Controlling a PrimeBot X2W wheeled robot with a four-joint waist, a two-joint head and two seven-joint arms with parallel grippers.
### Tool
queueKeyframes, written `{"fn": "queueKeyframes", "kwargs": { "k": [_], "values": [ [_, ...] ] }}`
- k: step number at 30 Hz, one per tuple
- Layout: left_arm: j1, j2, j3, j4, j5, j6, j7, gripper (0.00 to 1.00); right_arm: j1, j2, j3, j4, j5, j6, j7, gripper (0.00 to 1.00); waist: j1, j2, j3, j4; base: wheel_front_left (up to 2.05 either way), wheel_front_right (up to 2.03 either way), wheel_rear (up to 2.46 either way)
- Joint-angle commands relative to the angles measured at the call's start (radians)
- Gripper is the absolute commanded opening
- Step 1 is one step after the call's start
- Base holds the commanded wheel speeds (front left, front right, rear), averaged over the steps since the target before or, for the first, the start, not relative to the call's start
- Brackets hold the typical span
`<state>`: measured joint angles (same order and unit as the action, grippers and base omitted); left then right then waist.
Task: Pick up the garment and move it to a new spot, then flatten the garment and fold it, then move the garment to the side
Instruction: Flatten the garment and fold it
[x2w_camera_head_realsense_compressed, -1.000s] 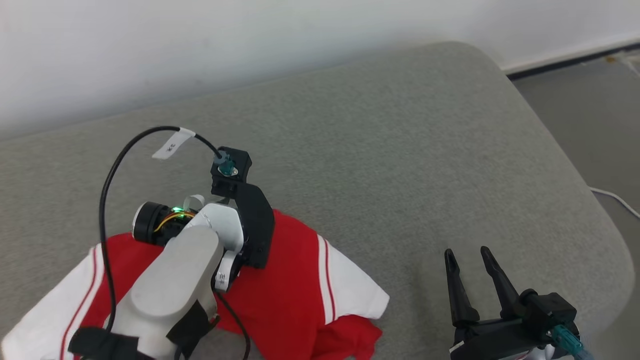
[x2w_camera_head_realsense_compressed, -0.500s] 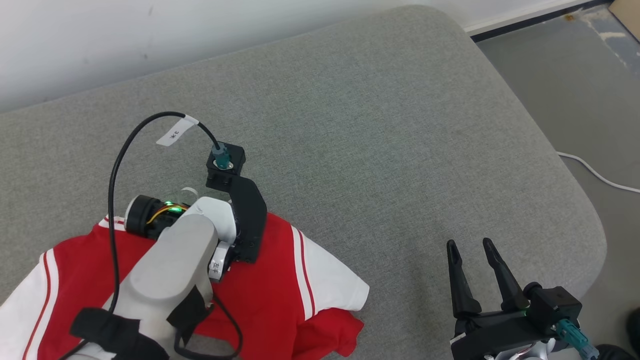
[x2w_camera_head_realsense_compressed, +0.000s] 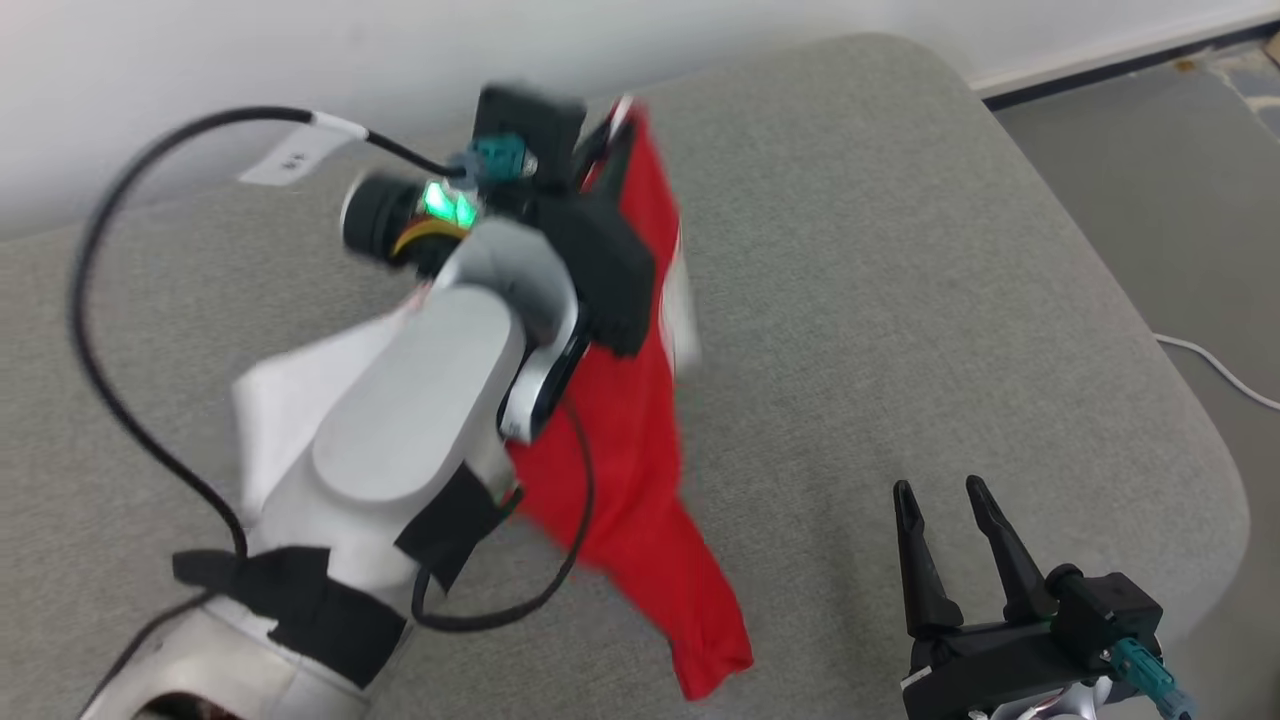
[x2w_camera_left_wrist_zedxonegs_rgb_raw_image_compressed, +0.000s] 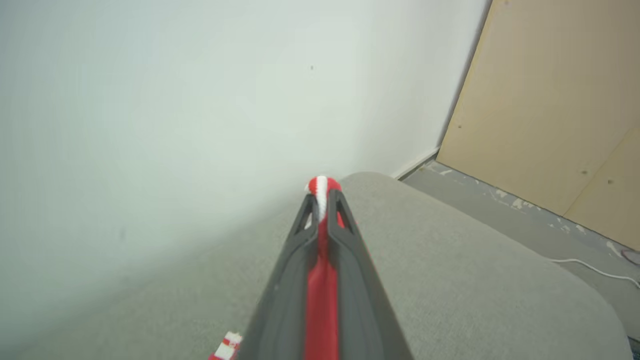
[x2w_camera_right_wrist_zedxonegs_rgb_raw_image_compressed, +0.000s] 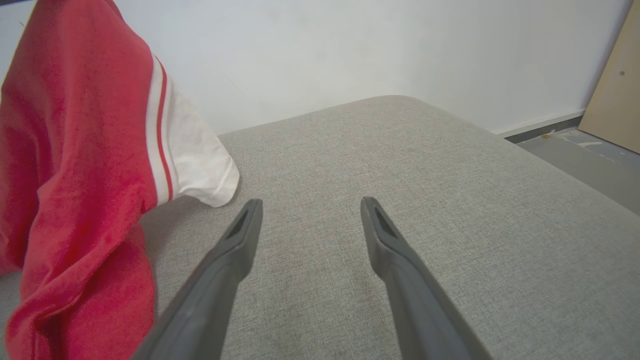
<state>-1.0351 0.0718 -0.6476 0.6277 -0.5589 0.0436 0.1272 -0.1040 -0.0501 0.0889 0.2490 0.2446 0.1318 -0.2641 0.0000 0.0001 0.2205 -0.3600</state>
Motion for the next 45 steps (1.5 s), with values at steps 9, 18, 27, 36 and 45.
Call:
{"fn": "queueKeyframes", "kwargs": {
  "k": [9, 18, 27, 36, 45],
  "values": [
    [-0.077, -0.02, 0.025, -0.208, -0.05, -0.002, -0.236, 0.0, 0.028, 0.0, -0.012, 0.014, -0.03, -0.002, -0.001, 1.0, 0.0, -0.0001, -0.073, 0.096, 0.0, 0.0, 0.0],
    [0.199, 0.081, 0.125, -0.372, -0.139, 0.095, -0.284, 0.0, 0.051, -0.001, -0.029, 0.009, -0.063, -0.002, 0.0, 1.0, 0.0, -0.0001, -0.108, 0.259, 0.0, 0.0, 0.0],
    [0.647, 0.234, 0.261, -0.393, -0.25, 0.183, -0.327, 0.0, 0.065, -0.001, -0.029, -0.011, -0.08, -0.002, 0.022, 1.0, 0.0, -0.0001, -0.116, 0.387, 0.0, 0.0, 0.0],
    [0.839, 0.187, 0.361, -0.226, -0.33, 0.19, -0.384, 1.0, 0.064, -0.001, -0.016, -0.028, -0.086, -0.002, 0.04, 1.0, 0.0, -0.0001, -0.123, 0.415, 0.0, 0.0, 0.0],
    [0.904, 0.239, 0.435, -0.181, -0.298, 0.256, -0.391, 1.0, 0.081, -0.001, -0.047, -0.099, -0.121, -0.002, 0.095, 1.0, 0.0, -0.0001, -0.103, 0.401, 0.0, 0.0, 0.0]
  ]
}}
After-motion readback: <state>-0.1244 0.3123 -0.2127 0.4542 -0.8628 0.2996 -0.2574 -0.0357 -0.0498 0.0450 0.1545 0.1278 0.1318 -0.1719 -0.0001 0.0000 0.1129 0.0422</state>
